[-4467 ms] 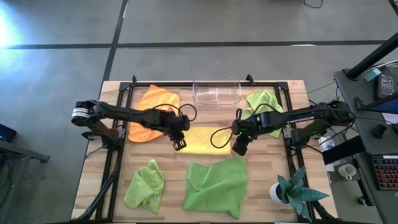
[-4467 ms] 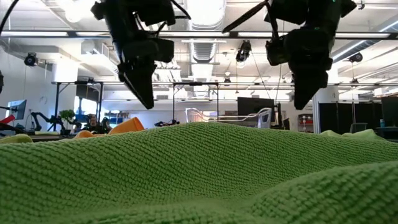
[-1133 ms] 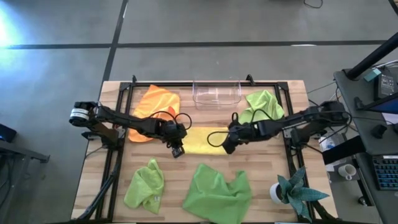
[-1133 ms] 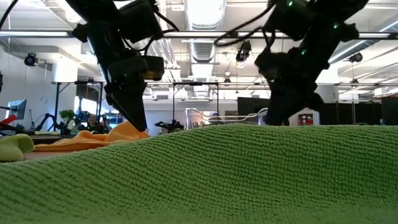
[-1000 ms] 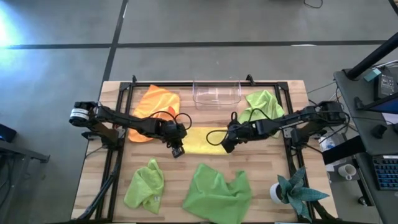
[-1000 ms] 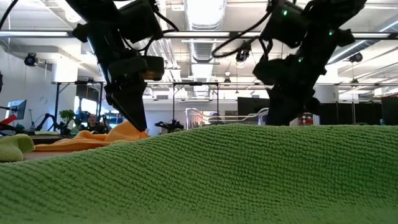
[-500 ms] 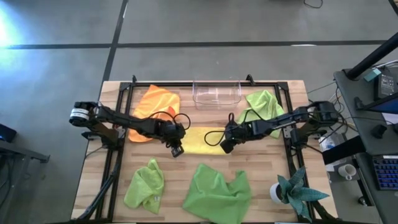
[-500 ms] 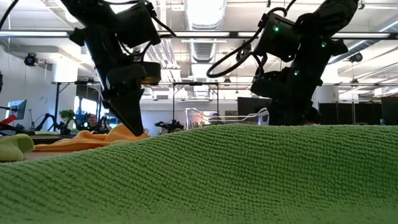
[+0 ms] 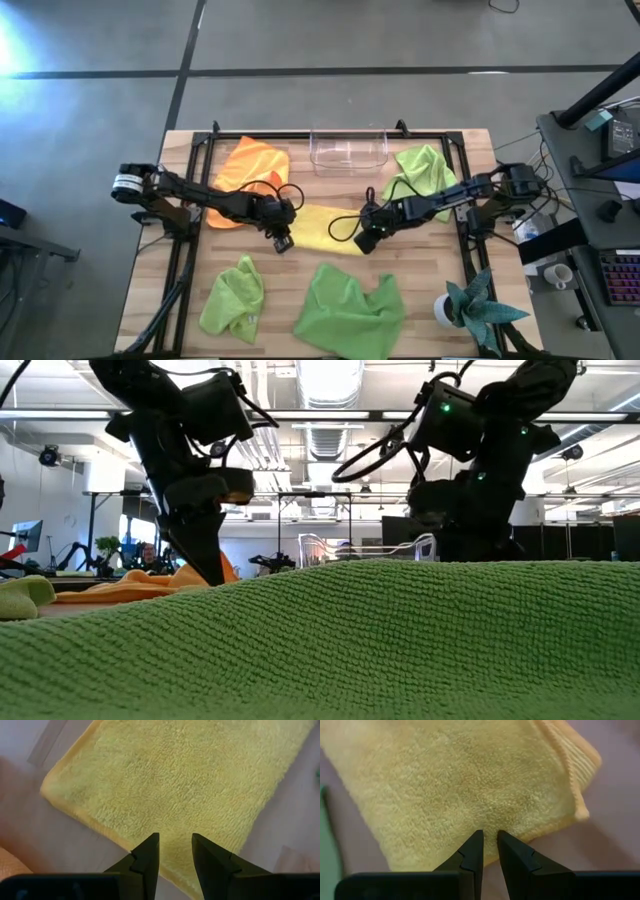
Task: Fold microfiber towels
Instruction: Fold the yellow microfiber cloth
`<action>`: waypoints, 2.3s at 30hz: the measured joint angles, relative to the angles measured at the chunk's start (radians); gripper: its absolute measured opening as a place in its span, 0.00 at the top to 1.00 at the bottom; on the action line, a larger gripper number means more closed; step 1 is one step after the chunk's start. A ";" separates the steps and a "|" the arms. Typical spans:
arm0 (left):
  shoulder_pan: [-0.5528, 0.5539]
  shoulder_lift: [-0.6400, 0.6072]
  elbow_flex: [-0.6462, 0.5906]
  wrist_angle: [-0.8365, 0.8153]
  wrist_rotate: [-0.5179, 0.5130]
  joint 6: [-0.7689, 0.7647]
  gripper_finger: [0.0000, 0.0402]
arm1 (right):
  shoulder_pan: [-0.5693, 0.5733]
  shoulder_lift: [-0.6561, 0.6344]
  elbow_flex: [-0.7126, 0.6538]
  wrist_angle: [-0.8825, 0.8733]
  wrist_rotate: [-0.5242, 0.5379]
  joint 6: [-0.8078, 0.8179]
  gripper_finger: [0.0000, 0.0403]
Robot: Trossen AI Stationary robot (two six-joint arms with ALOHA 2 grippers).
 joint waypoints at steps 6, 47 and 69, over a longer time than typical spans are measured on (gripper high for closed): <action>0.000 0.014 0.000 0.028 0.008 -0.001 0.75 | 0.047 -0.001 0.000 -0.003 -0.023 0.057 0.86; 0.148 0.237 0.145 0.185 -0.131 0.240 0.75 | 0.116 -0.003 -0.004 0.112 -0.038 0.269 0.86; 0.047 0.082 0.182 0.256 0.027 0.060 0.75 | 0.108 -0.116 -0.003 0.073 0.006 0.245 0.86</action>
